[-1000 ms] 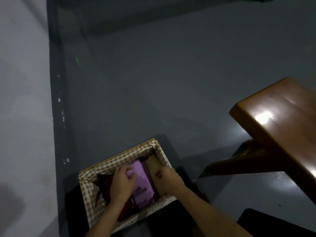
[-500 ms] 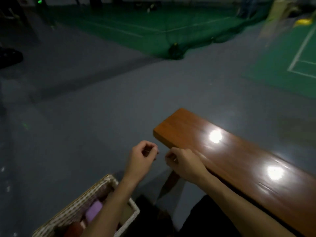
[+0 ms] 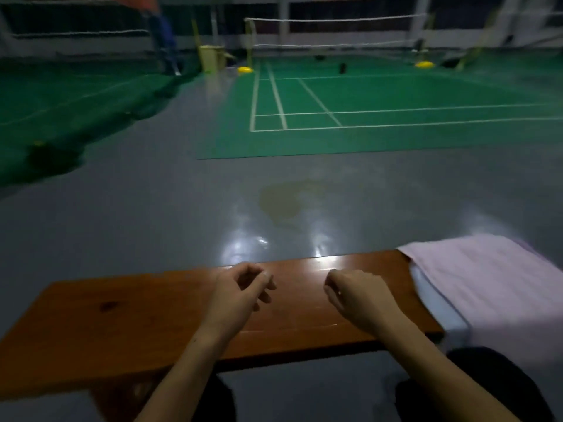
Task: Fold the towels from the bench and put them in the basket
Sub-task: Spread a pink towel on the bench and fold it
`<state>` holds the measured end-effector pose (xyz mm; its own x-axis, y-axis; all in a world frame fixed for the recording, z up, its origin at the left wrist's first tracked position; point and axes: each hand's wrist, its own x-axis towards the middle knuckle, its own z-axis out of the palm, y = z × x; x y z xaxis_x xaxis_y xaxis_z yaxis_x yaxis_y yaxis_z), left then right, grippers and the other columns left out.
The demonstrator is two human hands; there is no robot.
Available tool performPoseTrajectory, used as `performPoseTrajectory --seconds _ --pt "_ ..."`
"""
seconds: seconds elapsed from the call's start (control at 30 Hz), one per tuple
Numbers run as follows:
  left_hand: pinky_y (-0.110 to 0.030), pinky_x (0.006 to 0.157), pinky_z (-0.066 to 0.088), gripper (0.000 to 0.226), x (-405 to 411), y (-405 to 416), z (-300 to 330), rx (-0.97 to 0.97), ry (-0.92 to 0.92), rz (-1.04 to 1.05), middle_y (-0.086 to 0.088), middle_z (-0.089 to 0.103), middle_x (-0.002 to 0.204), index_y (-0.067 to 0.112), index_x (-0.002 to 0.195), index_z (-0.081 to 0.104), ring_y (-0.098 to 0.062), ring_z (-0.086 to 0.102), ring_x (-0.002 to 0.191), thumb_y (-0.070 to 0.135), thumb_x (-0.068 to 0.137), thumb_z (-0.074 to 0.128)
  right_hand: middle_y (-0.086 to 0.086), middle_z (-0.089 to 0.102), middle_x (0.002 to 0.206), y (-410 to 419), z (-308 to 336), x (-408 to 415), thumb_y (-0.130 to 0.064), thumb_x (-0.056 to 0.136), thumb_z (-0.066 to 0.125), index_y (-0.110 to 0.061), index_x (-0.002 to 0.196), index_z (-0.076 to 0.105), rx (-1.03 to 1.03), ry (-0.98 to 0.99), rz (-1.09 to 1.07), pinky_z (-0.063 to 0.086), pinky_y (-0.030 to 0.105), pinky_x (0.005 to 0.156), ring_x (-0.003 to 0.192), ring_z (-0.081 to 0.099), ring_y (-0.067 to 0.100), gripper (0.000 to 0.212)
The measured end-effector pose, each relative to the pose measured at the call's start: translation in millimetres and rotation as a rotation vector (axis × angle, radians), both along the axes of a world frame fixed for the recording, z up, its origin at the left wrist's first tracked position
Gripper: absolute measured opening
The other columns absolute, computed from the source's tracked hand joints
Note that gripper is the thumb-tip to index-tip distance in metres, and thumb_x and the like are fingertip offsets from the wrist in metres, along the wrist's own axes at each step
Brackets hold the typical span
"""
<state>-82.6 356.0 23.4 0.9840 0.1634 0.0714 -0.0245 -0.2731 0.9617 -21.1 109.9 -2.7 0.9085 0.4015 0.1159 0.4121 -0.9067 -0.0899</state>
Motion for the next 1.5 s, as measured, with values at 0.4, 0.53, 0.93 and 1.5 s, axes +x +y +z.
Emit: performPoseTrajectory --seconds 0.4,0.53,0.93,1.5 --pt "-0.020 0.054 0.051 0.016 101.0 -253.7 -77.6 0.142 0.185 -0.404 -0.002 0.076 0.080 0.016 0.083 0.071 -0.014 0.072 0.067 0.021 0.097 0.065 0.007 0.053 0.130 -235.6 -60.1 19.8 -0.052 0.098 0.058 -0.024 0.128 0.049 -0.028 0.239 -0.695 0.051 0.041 0.091 0.118 0.053 0.029 0.042" --pt "-0.043 0.070 0.066 0.017 122.3 -307.7 -99.6 0.122 0.303 -0.447 -0.002 0.077 0.081 0.013 0.086 0.073 -0.020 0.076 0.072 0.025 0.094 0.065 0.008 0.049 0.131 -236.1 -71.2 35.1 -0.057 0.096 0.058 -0.024 0.125 0.049 -0.025 0.289 -0.765 0.048 0.043 0.092 0.120 0.049 0.031 0.045" --pt "-0.032 0.058 0.060 0.025 164.1 -383.9 -120.2 0.012 0.345 -0.297 -0.008 0.078 0.076 0.003 0.092 0.076 -0.020 0.075 0.064 0.028 0.093 0.074 -0.003 0.073 0.094 -249.9 -80.6 45.5 -0.053 0.095 0.066 -0.028 0.100 0.074 0.185 0.085 -0.958 0.058 0.037 0.081 0.086 0.068 0.019 0.026" --pt "-0.027 0.050 0.051 0.049 171.9 -331.2 -71.4 -0.428 0.229 -0.070 -0.010 0.063 0.075 0.018 0.132 0.050 -0.015 0.058 0.053 -0.004 0.090 0.061 -0.002 0.067 0.093 -198.7 -70.1 42.6 -0.026 0.095 0.065 -0.020 0.099 0.069 0.643 -0.480 -0.267 0.056 0.037 0.066 0.081 0.061 0.015 0.007"
